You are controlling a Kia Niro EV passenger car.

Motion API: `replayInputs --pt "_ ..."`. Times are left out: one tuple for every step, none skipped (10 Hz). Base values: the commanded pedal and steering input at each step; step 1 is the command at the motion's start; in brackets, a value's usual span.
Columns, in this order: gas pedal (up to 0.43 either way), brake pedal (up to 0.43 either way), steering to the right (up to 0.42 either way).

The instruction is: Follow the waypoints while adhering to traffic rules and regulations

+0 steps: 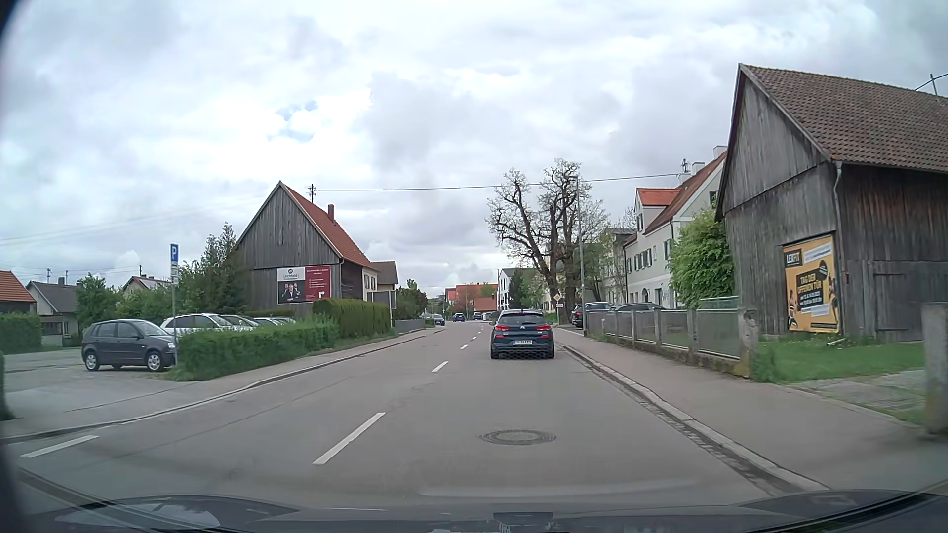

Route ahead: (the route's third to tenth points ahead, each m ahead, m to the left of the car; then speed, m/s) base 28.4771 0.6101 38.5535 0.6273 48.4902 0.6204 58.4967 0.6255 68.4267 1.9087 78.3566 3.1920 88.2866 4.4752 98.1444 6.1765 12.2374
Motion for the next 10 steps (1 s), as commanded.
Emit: replayInputs --pt "0.197 0.012 -0.002" --pt "0.197 0.012 -0.002" --pt "0.197 0.006 -0.002" --pt "0.197 0.012 -0.002" --pt "0.197 0.012 -0.002" --pt "0.197 0.006 0.000" --pt "0.197 0.012 0.001" --pt "0.197 0.012 0.001" --pt "0.197 0.012 0.001" --pt "0.197 0.012 0.001"
